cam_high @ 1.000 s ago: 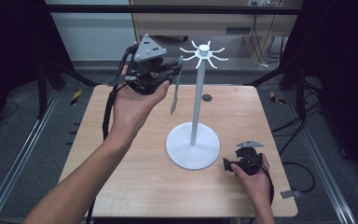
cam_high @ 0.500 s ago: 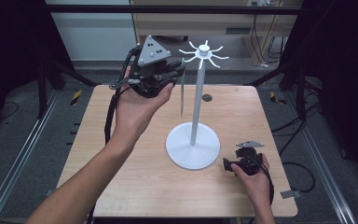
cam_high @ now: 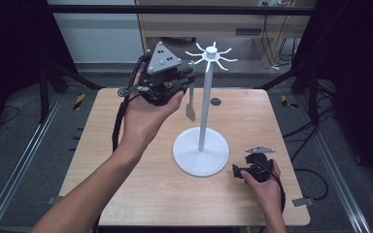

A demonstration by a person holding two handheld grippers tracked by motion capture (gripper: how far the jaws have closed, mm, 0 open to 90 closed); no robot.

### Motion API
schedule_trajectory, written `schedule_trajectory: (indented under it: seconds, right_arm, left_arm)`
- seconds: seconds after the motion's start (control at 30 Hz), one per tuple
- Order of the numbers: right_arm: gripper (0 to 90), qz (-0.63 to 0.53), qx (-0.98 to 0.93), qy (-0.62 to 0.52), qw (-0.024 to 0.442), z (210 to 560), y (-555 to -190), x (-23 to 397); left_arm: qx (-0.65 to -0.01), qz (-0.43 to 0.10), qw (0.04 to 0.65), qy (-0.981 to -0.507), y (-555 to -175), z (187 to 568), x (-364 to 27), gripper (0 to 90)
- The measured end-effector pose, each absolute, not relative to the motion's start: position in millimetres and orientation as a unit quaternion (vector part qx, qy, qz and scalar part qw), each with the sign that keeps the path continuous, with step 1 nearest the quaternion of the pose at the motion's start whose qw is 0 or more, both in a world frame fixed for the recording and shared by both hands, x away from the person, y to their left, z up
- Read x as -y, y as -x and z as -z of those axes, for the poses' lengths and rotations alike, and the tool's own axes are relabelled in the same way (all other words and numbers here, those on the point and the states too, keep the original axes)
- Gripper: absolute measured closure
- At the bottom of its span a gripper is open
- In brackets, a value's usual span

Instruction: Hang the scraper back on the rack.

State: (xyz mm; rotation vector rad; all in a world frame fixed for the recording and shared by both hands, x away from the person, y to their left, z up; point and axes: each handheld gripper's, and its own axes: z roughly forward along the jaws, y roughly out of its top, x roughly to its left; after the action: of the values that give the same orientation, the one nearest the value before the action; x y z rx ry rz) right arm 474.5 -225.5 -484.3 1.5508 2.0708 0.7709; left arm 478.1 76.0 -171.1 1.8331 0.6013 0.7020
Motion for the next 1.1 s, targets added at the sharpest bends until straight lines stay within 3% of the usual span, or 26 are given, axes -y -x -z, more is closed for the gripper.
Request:
schedule_trajectory:
  seconds: [0.8, 1.1]
  right_arm:
    - [7.8, -0.280, -0.747, -0.560, 0.222, 483.3, -473.6, 225.6]
    - [7.8, -0.281, -0.746, -0.561, 0.223, 482.8, -473.1, 225.3]
  left_arm:
    - [-0.245, -0.293, 0.517, -0.766, -481.6, 170.8, -71.0, 79.8]
    - [-0.239, -0.290, 0.523, -0.765, -468.2, 177.0, -80.0, 72.7]
